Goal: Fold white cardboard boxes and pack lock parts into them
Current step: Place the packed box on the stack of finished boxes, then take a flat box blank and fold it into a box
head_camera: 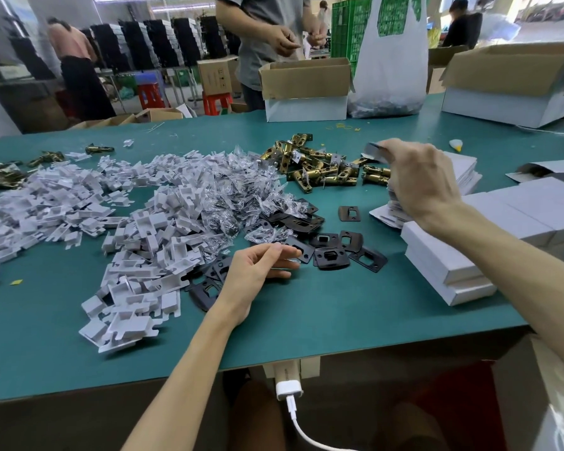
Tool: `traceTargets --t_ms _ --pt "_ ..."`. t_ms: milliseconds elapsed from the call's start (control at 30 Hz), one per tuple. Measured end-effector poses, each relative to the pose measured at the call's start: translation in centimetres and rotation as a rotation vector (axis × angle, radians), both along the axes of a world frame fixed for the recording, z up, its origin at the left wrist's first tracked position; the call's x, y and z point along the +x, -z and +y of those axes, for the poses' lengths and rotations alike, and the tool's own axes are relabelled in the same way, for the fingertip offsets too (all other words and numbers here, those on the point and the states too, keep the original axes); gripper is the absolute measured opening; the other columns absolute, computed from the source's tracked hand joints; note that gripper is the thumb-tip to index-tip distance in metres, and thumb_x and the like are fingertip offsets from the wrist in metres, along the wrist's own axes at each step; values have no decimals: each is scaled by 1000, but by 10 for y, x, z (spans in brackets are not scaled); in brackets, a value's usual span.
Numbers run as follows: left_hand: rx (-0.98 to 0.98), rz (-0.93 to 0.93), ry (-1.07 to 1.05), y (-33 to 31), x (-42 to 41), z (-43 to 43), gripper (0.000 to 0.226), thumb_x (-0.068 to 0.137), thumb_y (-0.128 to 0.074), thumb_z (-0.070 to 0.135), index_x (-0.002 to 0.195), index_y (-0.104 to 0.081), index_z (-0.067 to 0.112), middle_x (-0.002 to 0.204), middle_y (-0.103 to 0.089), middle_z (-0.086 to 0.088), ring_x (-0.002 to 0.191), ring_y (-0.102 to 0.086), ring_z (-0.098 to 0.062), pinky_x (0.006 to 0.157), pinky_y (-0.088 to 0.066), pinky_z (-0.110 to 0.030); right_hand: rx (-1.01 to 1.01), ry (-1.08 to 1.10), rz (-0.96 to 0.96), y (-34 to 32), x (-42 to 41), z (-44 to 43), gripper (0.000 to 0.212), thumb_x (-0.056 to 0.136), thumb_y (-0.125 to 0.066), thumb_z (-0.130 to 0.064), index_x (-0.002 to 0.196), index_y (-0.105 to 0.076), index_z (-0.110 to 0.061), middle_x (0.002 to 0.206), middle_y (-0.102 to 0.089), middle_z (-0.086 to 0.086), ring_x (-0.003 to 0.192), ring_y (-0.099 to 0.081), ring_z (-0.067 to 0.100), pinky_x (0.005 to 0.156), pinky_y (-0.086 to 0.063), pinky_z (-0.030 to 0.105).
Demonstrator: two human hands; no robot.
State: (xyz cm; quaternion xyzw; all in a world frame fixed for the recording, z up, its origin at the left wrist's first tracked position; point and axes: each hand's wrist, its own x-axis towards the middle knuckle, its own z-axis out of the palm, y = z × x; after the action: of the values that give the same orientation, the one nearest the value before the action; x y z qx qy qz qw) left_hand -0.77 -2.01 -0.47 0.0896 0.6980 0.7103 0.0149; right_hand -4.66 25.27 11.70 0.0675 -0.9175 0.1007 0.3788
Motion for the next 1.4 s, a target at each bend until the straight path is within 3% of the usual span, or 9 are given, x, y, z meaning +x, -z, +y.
traceTargets --t_ms 133,233,367,467,567,900,1033,1167,1400 --pt "21 2 -2 1 -1 0 31 110 -51 16 109 -78 2 110 -79 -10 99 -76 -30 83 -63 -33 -405 -210 77 0 12 -28 25 102 -57 -19 81 -65 -8 62 -50 3 64 -35 24 57 -30 34" --pt "82 0 -18 3 -3 -2 27 109 -52 16 113 -75 3 115 -77 -11 102 -76 -32 81 -62 -30 -799 -224 -83 12 11 -43 39 100 -60 -19 63 -53 -10 61 -45 -4 63 -33 13 56 -30 24" --pt "232 -44 -29 1 -3 -2 36 102 -61 31 124 -70 4 122 -75 -11 106 -75 -34 85 -62 -33 -1462 -248 -402 48 12 -62 23 100 -59 -10 99 -66 12 84 -63 12 77 -58 24 68 -53 41" --pt "285 -41 -67 0 -4 -1 34 103 -61 27 127 -67 4 120 -75 -17 105 -75 -35 84 -63 -38 -1719 -333 -604 69 23 -77 23 96 -58 2 117 -66 8 102 -72 18 80 -68 25 62 -60 32" --pt "311 -36 -90 -1 -4 -3 28 98 -68 5 126 -67 -1 120 -75 -20 109 -72 -40 86 -63 -44 -1852 -417 -683 83 30 -89 30 92 -57 6 121 -66 1 109 -72 16 88 -68 27 58 -60 31" --pt "401 -89 328 -10 5 -8 73 85 -75 15 150 -45 1 151 -56 -13 138 -56 -30 104 -55 -42 -2076 -659 -821 109 42 -89 32 97 -49 5 127 -60 -3 120 -73 17 93 -74 24 73 -63 29" --pt "377 -67 334 -13 6 -7 77 86 -73 16 156 -40 12 159 -49 0 144 -50 -25 112 -49 -47 -1992 -641 -799 111 42 -93 31 94 -55 7 123 -63 1 114 -74 19 88 -74 21 69 -62 27" --pt "466 -102 316 -17 6 -10 93 78 -90 26 156 -43 14 157 -49 -17 142 -50 -37 104 -53 -45 -1976 -646 -796 111 43 -95 29 94 -58 7 123 -62 2 108 -76 16 84 -75 20 63 -59 25" --pt "437 -72 371 -15 4 -13 87 82 -87 18 157 -43 14 158 -45 -21 145 -45 -40 112 -46 -51 -1901 -652 -820 111 44 -97 33 91 -65 4 123 -62 -2 115 -75 13 90 -75 19 70 -61 27"
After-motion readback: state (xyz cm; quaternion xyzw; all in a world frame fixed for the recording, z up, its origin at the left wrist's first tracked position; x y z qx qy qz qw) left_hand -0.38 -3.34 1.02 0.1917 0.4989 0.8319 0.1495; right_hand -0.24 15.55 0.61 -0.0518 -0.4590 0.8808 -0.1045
